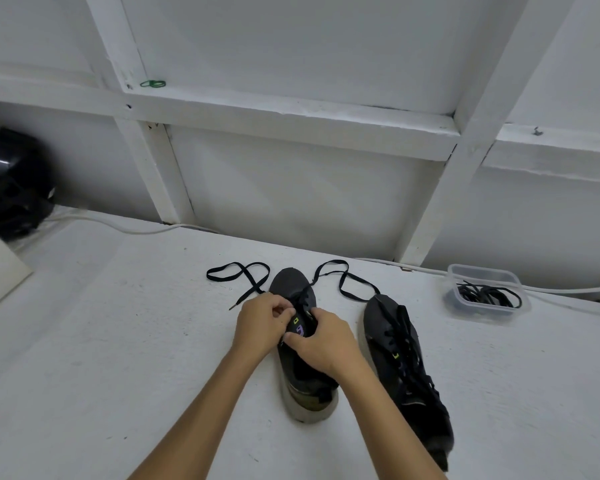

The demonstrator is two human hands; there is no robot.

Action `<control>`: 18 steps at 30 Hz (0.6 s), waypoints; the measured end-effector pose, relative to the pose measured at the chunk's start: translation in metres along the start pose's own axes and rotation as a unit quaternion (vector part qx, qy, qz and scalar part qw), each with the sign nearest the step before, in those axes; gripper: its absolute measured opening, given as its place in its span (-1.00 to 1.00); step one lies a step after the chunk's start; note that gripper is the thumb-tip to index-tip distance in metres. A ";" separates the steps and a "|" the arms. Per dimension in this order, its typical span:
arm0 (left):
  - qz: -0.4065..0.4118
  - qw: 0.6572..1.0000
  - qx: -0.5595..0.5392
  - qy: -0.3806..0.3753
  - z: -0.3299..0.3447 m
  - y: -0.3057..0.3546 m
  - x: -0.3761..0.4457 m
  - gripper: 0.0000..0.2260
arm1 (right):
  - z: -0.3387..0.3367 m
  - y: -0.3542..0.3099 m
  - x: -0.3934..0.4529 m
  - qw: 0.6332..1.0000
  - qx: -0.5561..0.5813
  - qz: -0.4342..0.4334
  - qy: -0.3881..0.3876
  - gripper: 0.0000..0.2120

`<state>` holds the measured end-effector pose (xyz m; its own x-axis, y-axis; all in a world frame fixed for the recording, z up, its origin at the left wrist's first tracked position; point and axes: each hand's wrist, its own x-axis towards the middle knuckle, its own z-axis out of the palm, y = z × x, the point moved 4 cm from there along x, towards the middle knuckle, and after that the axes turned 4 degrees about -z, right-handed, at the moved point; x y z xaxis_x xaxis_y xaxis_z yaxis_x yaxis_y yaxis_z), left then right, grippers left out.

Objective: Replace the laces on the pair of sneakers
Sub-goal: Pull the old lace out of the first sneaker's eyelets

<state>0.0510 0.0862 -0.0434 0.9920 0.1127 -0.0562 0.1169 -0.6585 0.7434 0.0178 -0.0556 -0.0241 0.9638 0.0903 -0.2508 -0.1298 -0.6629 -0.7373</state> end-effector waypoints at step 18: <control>-0.146 0.949 -0.243 -0.138 -0.004 -0.013 0.016 -0.91 | 0.010 0.008 -0.002 0.999 -0.017 0.005 0.034 -0.75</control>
<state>0.0649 0.1000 -0.0514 0.9030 -0.0050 -0.4295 0.4199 -0.2002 0.8852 0.0122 -0.0535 -0.0355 0.9761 0.0329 -0.2147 -0.1337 -0.6882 -0.7131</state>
